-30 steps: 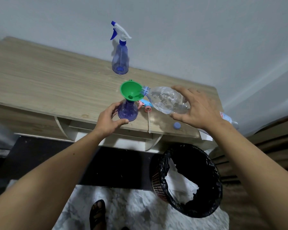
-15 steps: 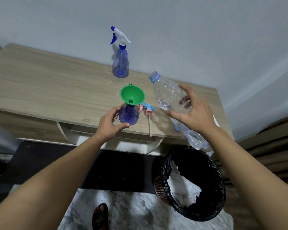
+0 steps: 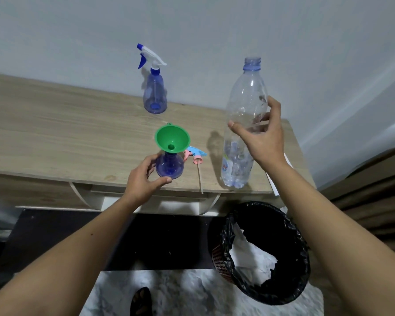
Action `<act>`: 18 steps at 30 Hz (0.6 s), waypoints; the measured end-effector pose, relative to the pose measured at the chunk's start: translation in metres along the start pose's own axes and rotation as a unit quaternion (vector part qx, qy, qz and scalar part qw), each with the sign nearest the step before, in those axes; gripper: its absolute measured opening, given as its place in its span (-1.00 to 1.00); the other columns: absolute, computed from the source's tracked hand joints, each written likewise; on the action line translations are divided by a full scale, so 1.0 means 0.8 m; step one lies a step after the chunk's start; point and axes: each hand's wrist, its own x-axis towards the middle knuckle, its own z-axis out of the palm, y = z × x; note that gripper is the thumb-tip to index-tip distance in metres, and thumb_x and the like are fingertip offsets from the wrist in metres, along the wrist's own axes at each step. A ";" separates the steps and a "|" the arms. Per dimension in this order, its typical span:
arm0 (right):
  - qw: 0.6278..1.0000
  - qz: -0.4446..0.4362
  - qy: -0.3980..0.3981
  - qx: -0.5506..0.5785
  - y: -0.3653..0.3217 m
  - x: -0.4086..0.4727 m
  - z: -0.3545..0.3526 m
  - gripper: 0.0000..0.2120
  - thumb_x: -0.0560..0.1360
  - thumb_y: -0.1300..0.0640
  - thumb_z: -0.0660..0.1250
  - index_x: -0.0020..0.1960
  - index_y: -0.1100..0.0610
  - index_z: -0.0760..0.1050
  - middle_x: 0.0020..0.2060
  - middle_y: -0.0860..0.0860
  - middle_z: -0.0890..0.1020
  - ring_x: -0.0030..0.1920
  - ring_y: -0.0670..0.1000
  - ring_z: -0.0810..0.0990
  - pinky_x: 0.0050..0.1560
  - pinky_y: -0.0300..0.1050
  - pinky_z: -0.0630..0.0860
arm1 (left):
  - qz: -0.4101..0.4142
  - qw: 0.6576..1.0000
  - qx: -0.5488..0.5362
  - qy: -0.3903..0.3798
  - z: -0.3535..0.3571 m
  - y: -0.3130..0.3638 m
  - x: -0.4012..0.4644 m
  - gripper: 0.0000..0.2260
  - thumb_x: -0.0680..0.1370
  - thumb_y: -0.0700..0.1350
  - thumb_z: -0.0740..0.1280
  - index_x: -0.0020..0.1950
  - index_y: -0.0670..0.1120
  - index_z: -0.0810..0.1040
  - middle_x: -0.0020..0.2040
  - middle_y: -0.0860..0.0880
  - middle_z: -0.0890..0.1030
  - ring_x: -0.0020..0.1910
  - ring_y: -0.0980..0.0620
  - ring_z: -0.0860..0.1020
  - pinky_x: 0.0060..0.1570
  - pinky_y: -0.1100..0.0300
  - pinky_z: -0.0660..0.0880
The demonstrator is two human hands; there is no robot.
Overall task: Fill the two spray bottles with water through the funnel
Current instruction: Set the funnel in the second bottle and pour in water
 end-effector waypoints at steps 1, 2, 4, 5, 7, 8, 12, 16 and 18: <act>1.000 0.002 0.007 0.007 -0.002 0.007 0.004 -0.15 0.27 -0.23 0.67 0.42 -0.27 0.30 0.07 -0.03 0.57 0.01 0.06 0.69 0.07 -0.01 0.66 | 0.002 1.000 0.000 -0.001 -0.001 0.000 0.000 -0.22 0.35 -0.18 0.71 0.51 -0.01 0.49 0.37 0.04 0.64 0.36 0.16 0.60 0.44 0.17 0.48; 1.000 0.004 0.012 0.012 -0.003 0.013 0.009 -0.15 0.26 -0.22 0.67 0.42 -0.27 0.30 0.06 -0.04 0.58 0.01 0.04 0.69 0.08 0.00 0.66 | 0.003 1.000 -0.001 -0.002 -0.001 0.000 0.000 -0.22 0.35 -0.18 0.71 0.52 -0.01 0.49 0.37 0.05 0.64 0.36 0.16 0.60 0.43 0.19 0.48; 1.000 0.009 0.019 0.021 -0.006 0.027 0.017 -0.16 0.24 -0.22 0.68 0.40 -0.27 0.32 0.05 -0.05 0.59 0.01 0.01 0.70 0.11 0.03 0.67 | 0.001 1.000 -0.007 -0.003 -0.001 0.000 0.000 -0.22 0.36 -0.18 0.70 0.52 -0.01 0.48 0.38 0.05 0.63 0.37 0.17 0.59 0.41 0.25 0.48; 0.999 0.009 0.020 0.023 -0.007 0.033 0.021 -0.16 0.24 -0.21 0.67 0.39 -0.27 0.33 0.04 -0.05 0.60 0.01 0.00 0.70 0.12 0.03 0.66 | -0.001 1.000 -0.010 -0.003 -0.001 0.000 0.001 -0.23 0.36 -0.18 0.70 0.52 -0.01 0.48 0.38 0.06 0.63 0.37 0.18 0.59 0.39 0.29 0.48; 1.000 0.005 0.021 0.021 -0.006 0.045 0.030 -0.17 0.25 -0.19 0.67 0.40 -0.24 0.33 0.04 -0.07 0.61 0.03 -0.05 0.68 0.13 -0.01 0.65 | -0.007 1.000 -0.018 0.000 -0.001 -0.001 0.003 -0.22 0.35 -0.19 0.70 0.51 0.00 0.48 0.37 0.06 0.63 0.36 0.19 0.59 0.33 0.37 0.48; 0.999 0.005 0.023 0.023 -0.006 0.050 0.035 -0.18 0.25 -0.19 0.66 0.40 -0.23 0.34 0.05 -0.07 0.62 0.03 -0.07 0.68 0.13 -0.02 0.64 | -0.010 1.000 -0.021 -0.001 -0.001 -0.001 0.003 -0.22 0.35 -0.20 0.70 0.51 0.00 0.48 0.36 0.07 0.63 0.36 0.19 0.59 0.32 0.38 0.48; 0.998 0.020 0.033 0.048 0.003 0.071 0.053 -0.15 0.26 -0.16 0.68 0.43 -0.17 0.34 0.08 -0.08 0.64 0.03 -0.11 0.67 0.17 -0.03 0.64 | -0.007 1.000 -0.029 -0.002 -0.002 -0.004 0.005 -0.24 0.35 -0.24 0.70 0.50 -0.03 0.50 0.36 0.07 0.64 0.37 0.16 0.59 0.36 0.32 0.48; 0.996 0.031 0.038 0.073 0.013 0.085 0.069 -0.13 0.24 -0.15 0.69 0.44 -0.14 0.35 0.12 -0.07 0.65 0.02 -0.12 0.67 0.17 -0.04 0.65 | -0.008 0.999 -0.033 0.007 -0.002 -0.007 0.006 -0.25 0.33 -0.28 0.70 0.47 -0.02 0.51 0.34 0.10 0.65 0.35 0.17 0.60 0.36 0.29 0.51; 0.995 0.038 0.039 0.080 0.019 0.089 0.076 -0.12 0.23 -0.15 0.69 0.44 -0.15 0.35 0.13 -0.07 0.65 0.01 -0.13 0.67 0.18 -0.04 0.65 | -0.002 1.000 -0.027 0.004 -0.002 -0.009 0.006 -0.25 0.34 -0.27 0.70 0.47 -0.02 0.51 0.34 0.09 0.65 0.35 0.14 0.61 0.36 0.25 0.52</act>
